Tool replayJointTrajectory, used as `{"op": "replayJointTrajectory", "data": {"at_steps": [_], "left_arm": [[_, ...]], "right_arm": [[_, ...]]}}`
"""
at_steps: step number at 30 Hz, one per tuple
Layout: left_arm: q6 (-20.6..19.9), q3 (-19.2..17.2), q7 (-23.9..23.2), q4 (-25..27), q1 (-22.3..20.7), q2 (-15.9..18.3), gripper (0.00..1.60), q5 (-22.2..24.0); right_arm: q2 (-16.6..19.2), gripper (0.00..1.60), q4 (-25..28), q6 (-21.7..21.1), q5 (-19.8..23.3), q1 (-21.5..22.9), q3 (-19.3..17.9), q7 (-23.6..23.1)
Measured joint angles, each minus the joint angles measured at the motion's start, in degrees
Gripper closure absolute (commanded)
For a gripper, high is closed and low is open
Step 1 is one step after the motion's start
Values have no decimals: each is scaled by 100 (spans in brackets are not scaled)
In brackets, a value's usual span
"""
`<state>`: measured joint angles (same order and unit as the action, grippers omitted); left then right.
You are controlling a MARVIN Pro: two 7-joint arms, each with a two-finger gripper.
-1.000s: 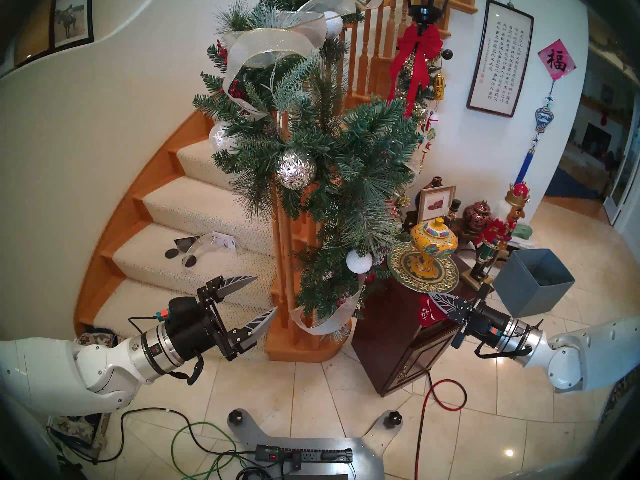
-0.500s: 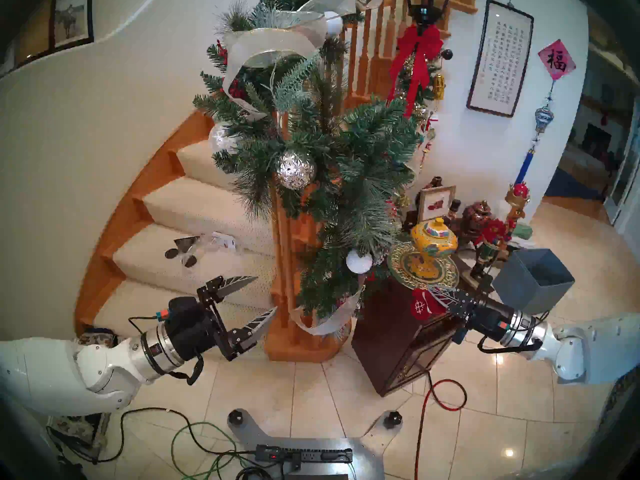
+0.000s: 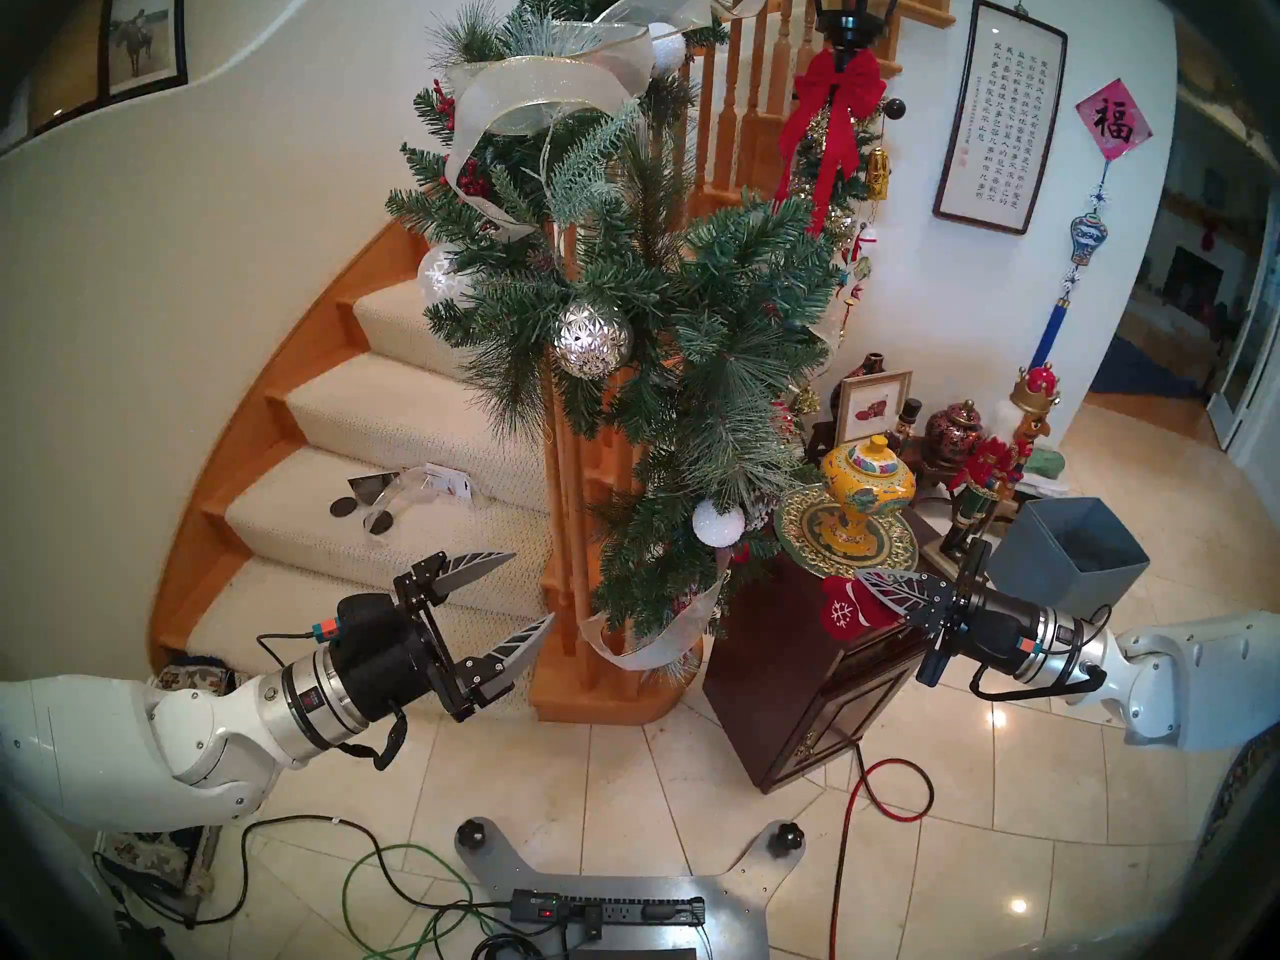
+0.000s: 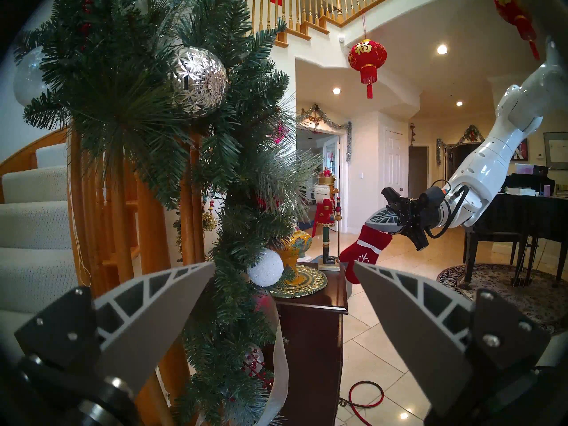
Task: Hang the ornament onto the Christmas-tree-style decoration
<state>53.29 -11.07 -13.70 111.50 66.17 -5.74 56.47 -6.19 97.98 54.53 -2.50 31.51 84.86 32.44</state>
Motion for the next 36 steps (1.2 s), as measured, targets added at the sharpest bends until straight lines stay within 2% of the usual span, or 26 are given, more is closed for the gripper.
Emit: {"op": "replayJointTrajectory", "data": {"at_steps": [12,28,36], "left_arm": [[-1,0,0,0,0,0,0,0],[-31,-22,-52,0,-17,0,0,-63],[-342,-178,-229,31,-141,-40,0,-214]], "right_arm": [[33,160,-82,35,-91,306,57,-341],[48,160,-189,40,-3,588,438,-762],[-16,160,-157,41,98,737,593,-930]]}}
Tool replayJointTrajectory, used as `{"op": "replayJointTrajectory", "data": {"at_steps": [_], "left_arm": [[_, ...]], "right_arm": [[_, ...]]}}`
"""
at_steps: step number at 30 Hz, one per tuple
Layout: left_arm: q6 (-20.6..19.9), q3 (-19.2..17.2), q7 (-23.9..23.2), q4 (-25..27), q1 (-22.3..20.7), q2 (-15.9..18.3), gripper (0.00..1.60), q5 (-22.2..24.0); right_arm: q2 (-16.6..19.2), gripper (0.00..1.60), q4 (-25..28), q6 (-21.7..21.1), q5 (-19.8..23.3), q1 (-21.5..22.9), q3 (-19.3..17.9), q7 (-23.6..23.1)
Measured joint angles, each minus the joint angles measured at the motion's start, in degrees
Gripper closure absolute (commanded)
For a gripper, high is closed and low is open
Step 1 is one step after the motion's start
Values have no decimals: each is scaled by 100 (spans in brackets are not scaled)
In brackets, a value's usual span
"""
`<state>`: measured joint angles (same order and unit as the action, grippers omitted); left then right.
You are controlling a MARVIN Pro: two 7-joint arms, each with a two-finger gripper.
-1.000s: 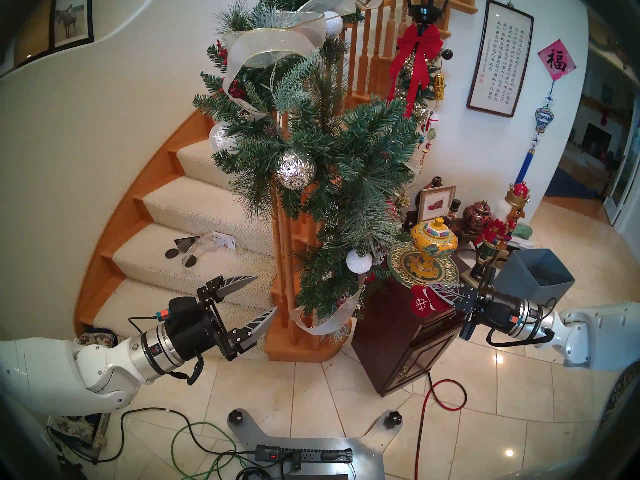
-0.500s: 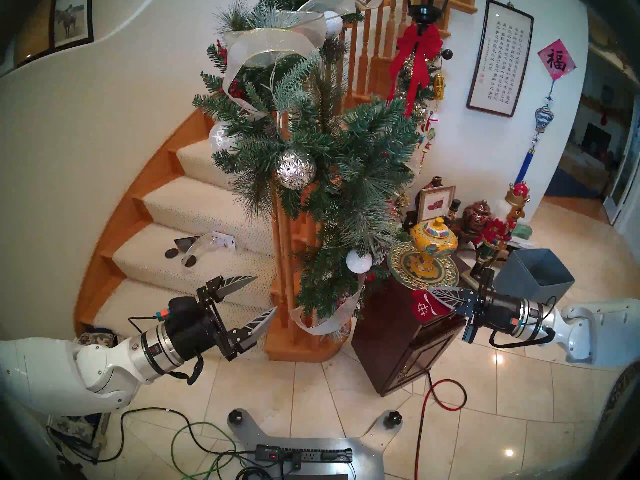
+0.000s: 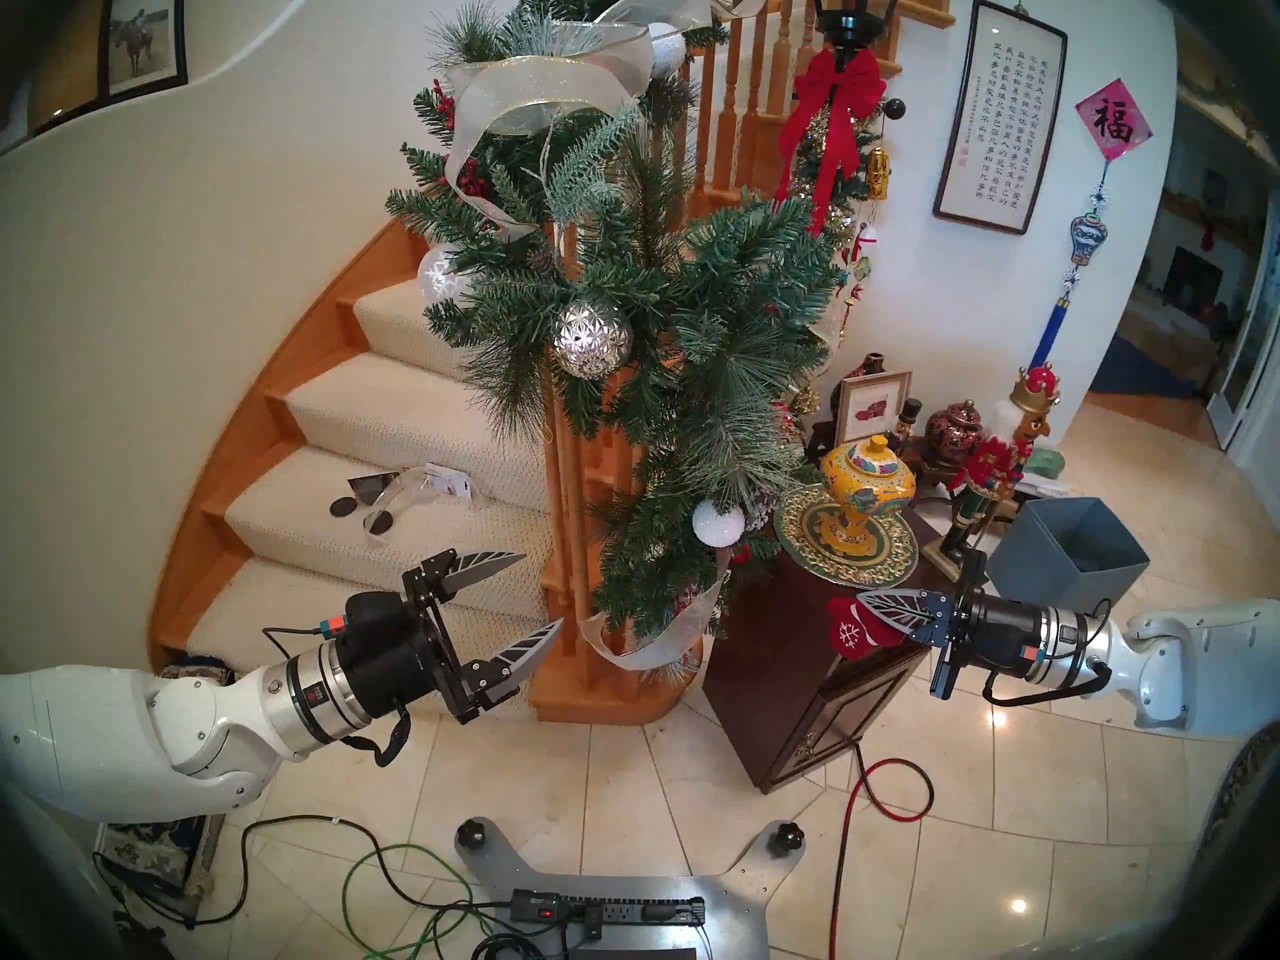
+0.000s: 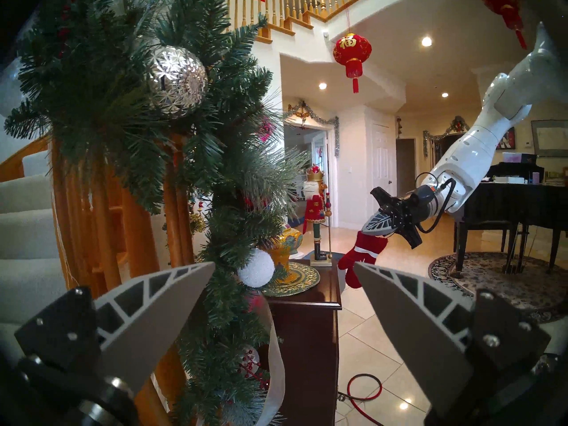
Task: Hang the ornament onto the Christmas-tree-style decoration
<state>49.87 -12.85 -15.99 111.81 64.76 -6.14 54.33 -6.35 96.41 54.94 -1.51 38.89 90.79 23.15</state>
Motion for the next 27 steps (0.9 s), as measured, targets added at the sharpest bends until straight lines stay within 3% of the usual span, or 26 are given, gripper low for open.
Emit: {"op": "replayJointTrajectory", "data": {"at_steps": [14,27], "left_arm": [[-962,-233,-385,231,-243,-361,0,-254],[-2090,-242,-705,352,-402,-1063,0,-545]], "right_arm": [[-170,160,141,1,171,262,231,-246],[-374,160,326,1,349,530,496,-449]]}}
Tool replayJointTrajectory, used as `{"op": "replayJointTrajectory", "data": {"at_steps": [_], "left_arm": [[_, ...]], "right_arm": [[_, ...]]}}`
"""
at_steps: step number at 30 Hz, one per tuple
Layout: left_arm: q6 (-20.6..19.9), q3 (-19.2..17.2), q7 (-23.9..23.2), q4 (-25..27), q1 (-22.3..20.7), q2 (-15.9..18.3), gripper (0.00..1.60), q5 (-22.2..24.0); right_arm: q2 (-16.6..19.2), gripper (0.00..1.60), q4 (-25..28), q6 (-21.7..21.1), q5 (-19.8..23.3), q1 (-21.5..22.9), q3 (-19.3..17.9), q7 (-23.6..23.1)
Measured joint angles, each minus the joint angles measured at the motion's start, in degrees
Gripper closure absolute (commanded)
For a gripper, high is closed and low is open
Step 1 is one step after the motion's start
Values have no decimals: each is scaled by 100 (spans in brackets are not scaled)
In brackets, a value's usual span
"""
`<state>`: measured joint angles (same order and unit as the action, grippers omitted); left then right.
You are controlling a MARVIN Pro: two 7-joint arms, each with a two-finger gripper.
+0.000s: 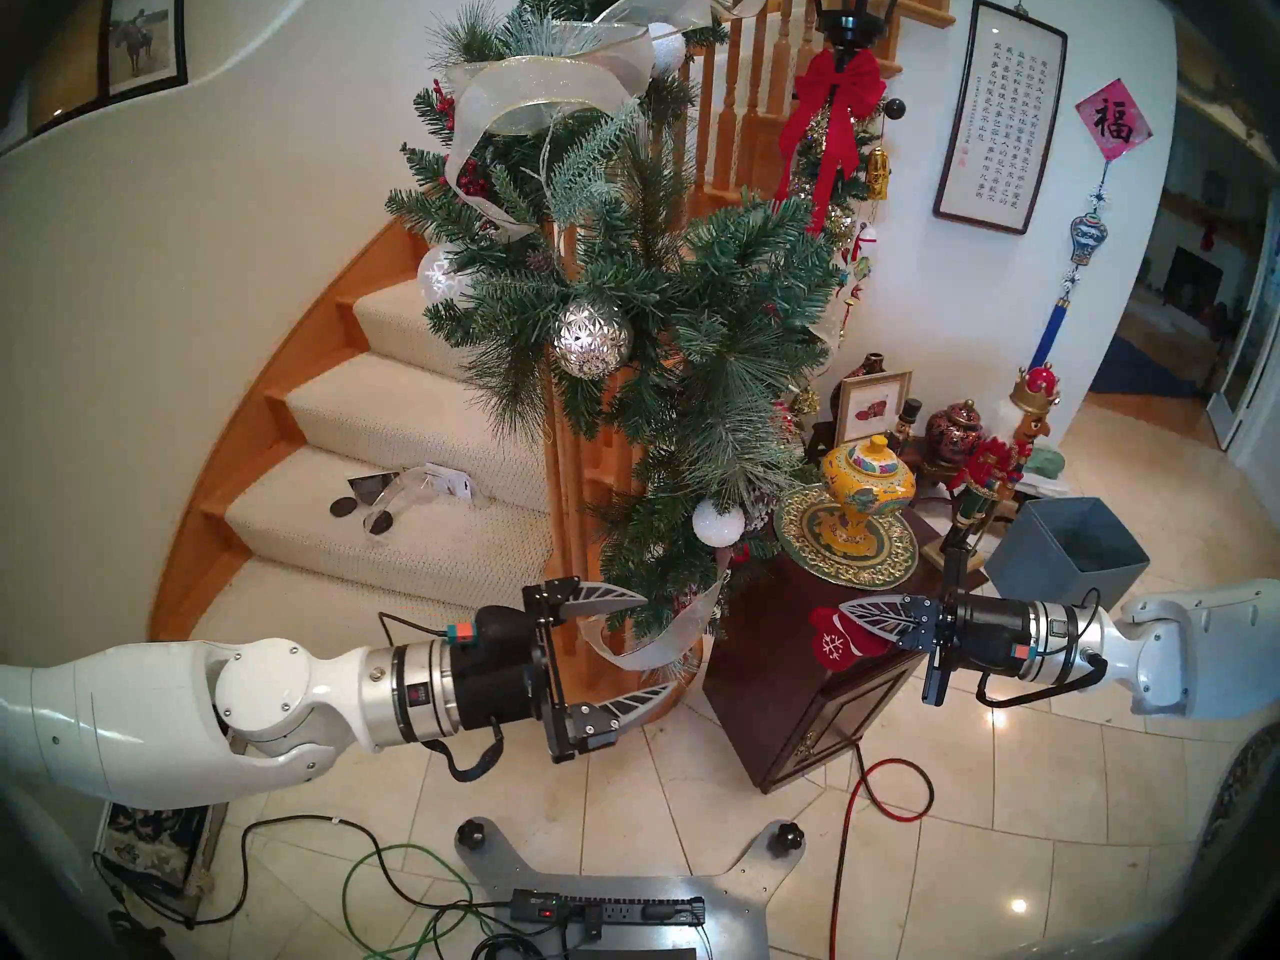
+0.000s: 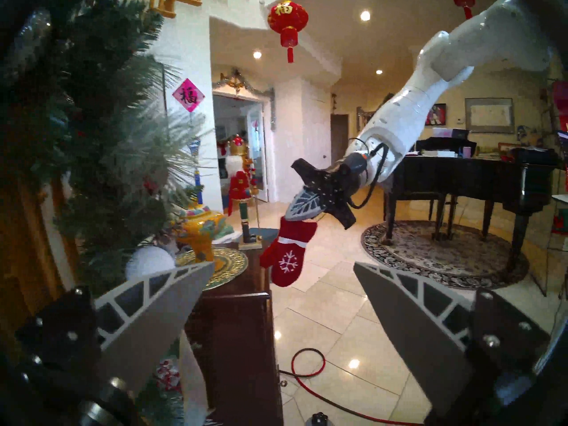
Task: Hang the ornament onto the Christmas-tree-style decoration
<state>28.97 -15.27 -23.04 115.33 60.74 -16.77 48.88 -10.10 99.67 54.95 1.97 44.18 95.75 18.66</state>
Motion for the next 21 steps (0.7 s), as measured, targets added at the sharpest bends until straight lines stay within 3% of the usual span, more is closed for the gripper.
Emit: {"op": "replayJointTrajectory", "data": {"at_steps": [21], "left_arm": [[-1523,-9,-198,-811,-315,-1234,0,-333]], "right_arm": [[-427,160,307,0,298,477,720,-45]]}}
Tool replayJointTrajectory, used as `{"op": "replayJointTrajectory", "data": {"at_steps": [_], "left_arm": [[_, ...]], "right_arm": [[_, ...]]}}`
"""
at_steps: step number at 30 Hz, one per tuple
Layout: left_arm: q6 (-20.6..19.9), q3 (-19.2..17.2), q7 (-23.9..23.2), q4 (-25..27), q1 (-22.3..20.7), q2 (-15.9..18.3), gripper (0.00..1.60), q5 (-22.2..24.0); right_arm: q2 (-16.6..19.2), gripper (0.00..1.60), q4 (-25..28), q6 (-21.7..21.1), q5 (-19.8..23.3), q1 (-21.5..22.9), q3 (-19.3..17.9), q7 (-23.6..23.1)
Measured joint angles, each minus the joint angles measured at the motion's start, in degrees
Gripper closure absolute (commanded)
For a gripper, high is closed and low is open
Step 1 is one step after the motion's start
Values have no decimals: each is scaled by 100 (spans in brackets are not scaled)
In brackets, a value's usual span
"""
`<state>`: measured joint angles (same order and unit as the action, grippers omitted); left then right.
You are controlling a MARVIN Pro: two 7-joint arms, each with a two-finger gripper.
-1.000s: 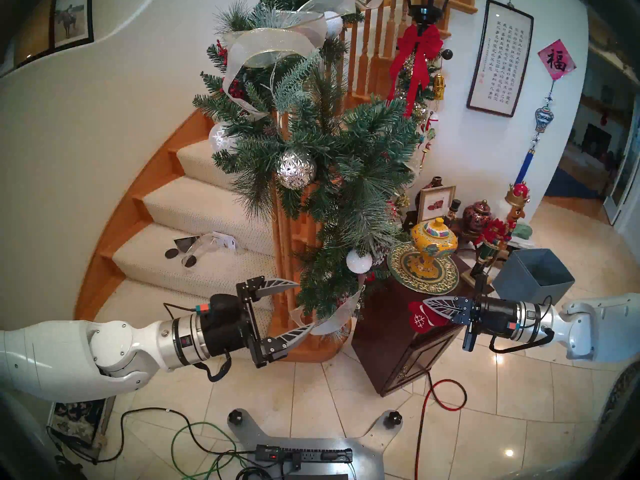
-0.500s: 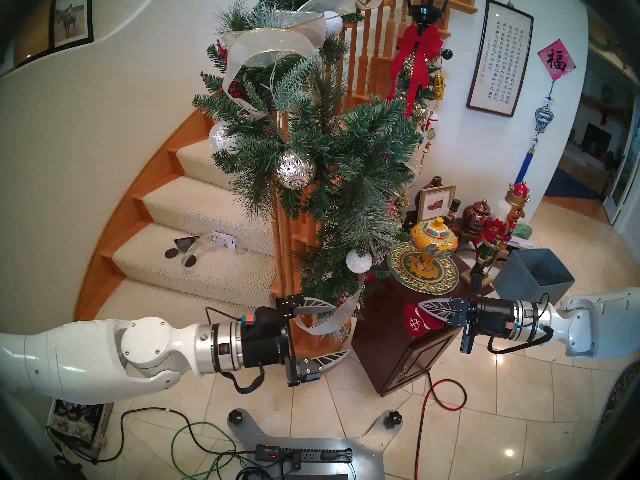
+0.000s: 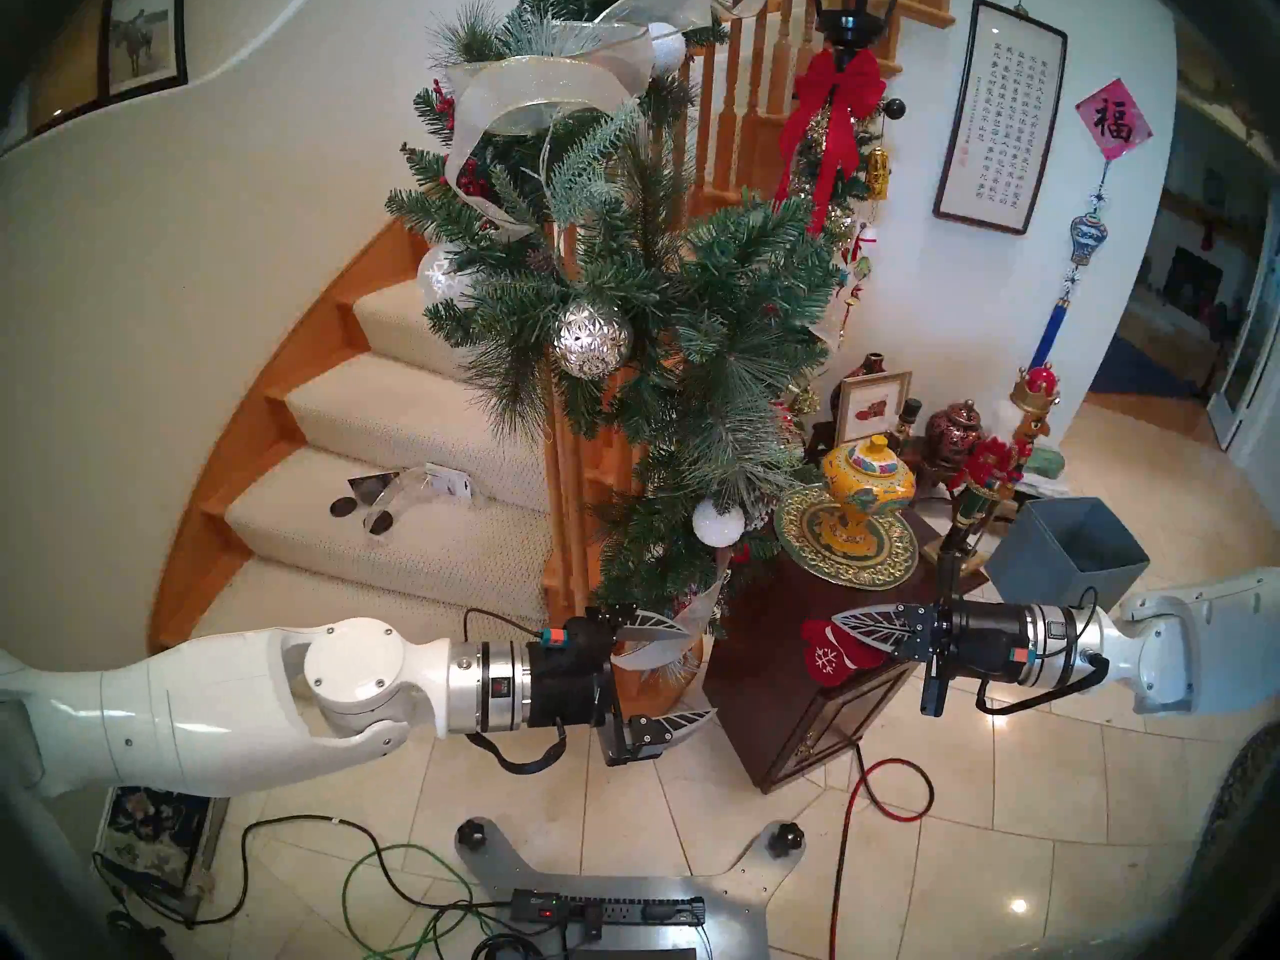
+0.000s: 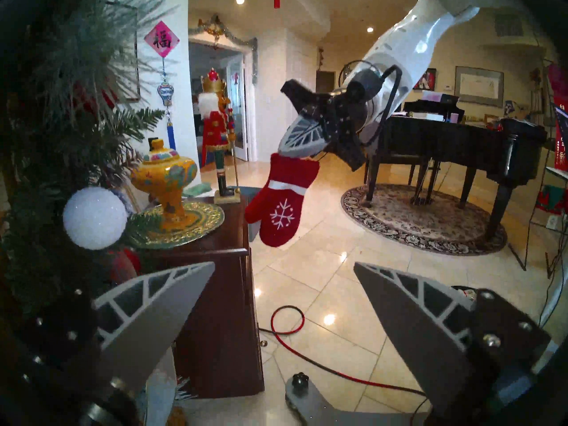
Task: Hang the ornament onto the Christmas-tree-style decoration
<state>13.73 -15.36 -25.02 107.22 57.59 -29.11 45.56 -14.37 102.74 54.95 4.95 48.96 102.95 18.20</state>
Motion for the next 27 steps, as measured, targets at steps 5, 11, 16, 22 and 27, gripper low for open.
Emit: {"op": "replayJointTrajectory", "data": {"at_steps": [5,11,16,22,27], "left_arm": [[-218,-14,-24,-139,-79,-268,0,-26],[-473,-25,-84,-290,-182,-594,0,-30],[-715,-23,-181,-393,-285,-940,0,-36],[-906,10,-288,-419,-346,-1218,0,-42],[-1065,98,-402,-419,-378,-1440,0,-45]], "right_arm": [[-125,160,76,0,65,113,215,7],[-314,160,194,0,146,273,520,15],[-569,160,329,0,246,487,890,35],[-830,160,480,0,329,706,1273,74],[-1111,160,663,0,403,946,1651,131]]}}
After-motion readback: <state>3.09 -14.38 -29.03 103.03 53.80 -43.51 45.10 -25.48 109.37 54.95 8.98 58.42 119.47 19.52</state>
